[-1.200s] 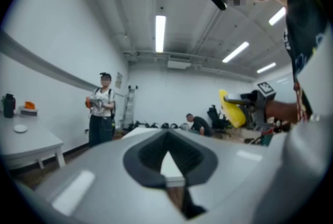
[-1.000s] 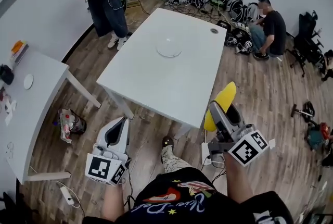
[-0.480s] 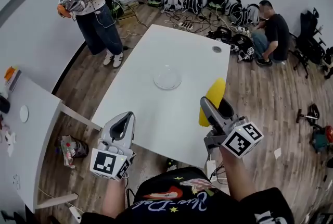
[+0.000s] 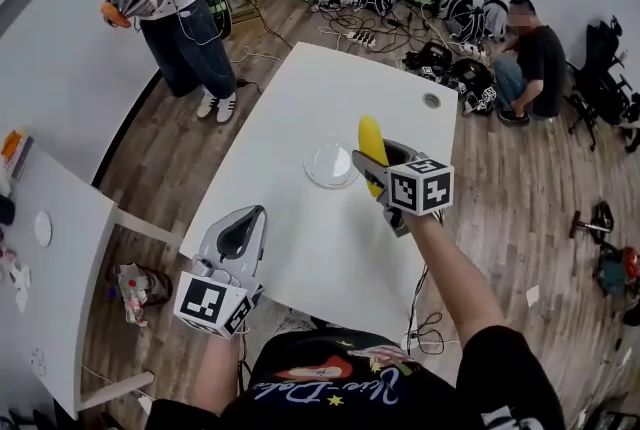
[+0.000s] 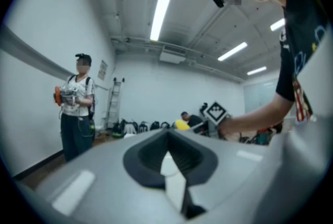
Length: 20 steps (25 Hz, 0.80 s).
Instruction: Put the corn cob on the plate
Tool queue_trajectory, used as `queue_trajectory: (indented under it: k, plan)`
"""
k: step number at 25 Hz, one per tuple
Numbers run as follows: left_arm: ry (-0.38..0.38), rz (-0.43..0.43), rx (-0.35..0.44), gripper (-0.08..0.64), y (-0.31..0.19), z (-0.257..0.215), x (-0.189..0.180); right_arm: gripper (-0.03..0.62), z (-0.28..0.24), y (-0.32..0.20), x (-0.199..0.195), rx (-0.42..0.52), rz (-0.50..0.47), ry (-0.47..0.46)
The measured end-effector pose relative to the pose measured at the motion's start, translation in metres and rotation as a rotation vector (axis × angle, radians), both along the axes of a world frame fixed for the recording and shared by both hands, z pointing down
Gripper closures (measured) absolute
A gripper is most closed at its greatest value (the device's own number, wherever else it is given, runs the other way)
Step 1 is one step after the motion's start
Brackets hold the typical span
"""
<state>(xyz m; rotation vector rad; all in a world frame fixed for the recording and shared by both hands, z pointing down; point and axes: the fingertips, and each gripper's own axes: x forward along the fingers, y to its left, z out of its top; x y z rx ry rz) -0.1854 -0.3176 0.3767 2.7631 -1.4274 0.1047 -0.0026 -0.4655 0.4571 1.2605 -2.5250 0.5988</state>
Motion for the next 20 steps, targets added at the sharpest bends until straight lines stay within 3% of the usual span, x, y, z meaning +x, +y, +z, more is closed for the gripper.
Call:
queue_trajectory:
  k: [4, 9, 17, 20]
  plan:
    - [-0.001, -0.016, -0.018, 0.561, -0.014, 0.005, -0.020, 0.330, 0.055, -0.034, -0.024, -0.149, -0.067, 0.130]
    - [0.015, -0.042, -0.078, 0.561, -0.028, 0.026, -0.038, 0.330, 0.100, -0.060, -0.044, -0.249, -0.134, 0.259]
    - [0.011, -0.081, -0.135, 0.561, -0.036, 0.045, -0.068, 0.329, 0.154, -0.086, -0.066, -0.339, -0.222, 0.433]
    - [0.014, -0.120, -0.140, 0.561, -0.040, 0.048, -0.086, 0.328, 0.167, -0.088, -0.070, -0.358, -0.220, 0.423]
